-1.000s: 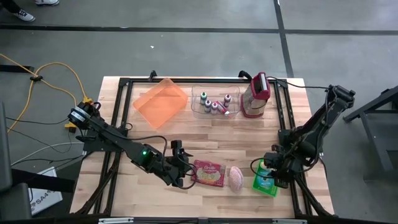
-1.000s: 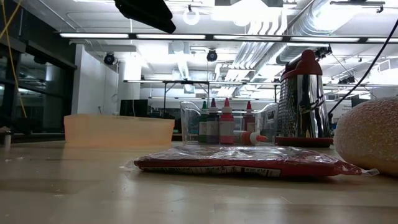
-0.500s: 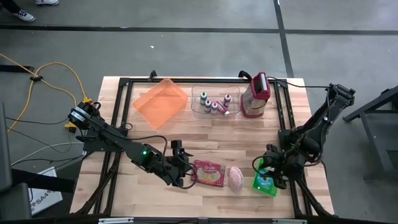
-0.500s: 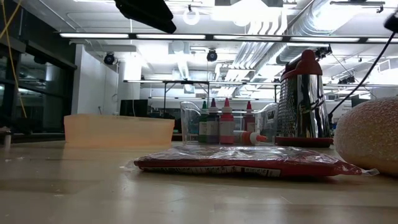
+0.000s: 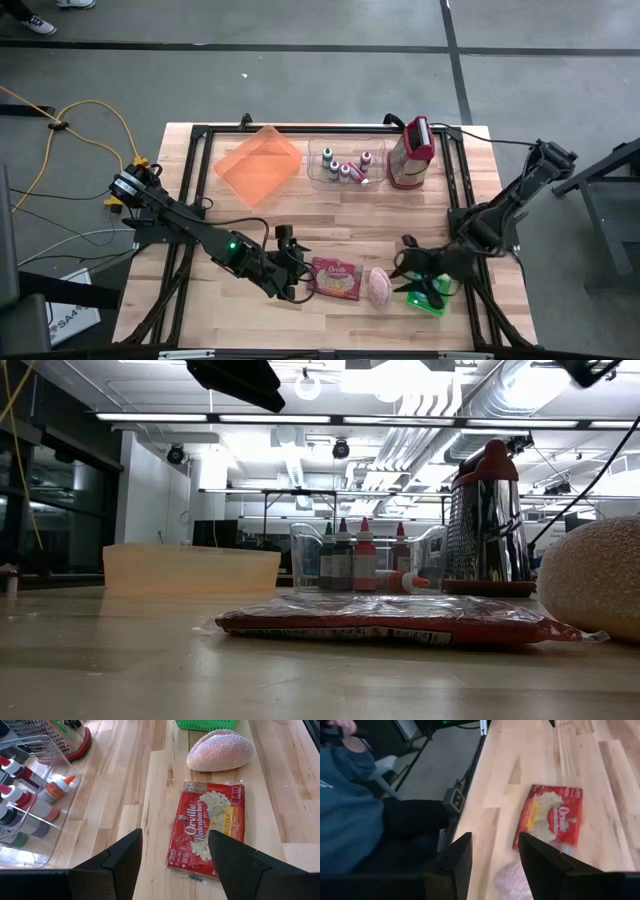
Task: Pick & Place Food Item
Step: Put the pink donut into the green bin
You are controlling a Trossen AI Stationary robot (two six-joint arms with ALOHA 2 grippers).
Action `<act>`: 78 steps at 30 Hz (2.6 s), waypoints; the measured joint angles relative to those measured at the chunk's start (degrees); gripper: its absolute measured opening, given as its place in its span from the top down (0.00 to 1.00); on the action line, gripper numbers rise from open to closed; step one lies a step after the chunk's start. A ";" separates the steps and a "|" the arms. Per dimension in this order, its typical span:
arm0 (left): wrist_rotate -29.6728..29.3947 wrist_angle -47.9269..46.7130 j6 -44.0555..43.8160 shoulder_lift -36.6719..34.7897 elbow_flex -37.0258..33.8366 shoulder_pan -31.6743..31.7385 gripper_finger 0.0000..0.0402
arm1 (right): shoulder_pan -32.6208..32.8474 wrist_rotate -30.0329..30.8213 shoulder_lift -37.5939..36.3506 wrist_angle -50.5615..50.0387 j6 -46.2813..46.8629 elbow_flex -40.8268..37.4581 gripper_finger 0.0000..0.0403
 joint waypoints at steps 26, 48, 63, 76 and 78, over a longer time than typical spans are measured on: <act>-0.26 0.10 0.02 0.00 0.00 0.50 0.46 | -14.41 -16.94 6.99 10.89 -19.45 4.26 0.63; -0.39 -0.05 3.67 0.00 0.02 9.27 0.46 | -16.71 -12.74 13.83 -19.27 -13.77 20.31 0.63; -0.28 -12.95 5.20 -7.99 0.02 2.71 0.46 | -16.72 -11.92 13.83 -21.31 -5.59 20.46 0.63; -6.06 -14.86 -6.43 -19.37 -13.43 -8.20 0.46 | -16.75 -10.79 13.83 -24.34 5.84 20.46 0.63; -7.40 -14.74 -7.61 -20.05 -15.10 -9.24 0.46 | -17.12 -10.96 13.83 -24.84 7.70 20.46 0.63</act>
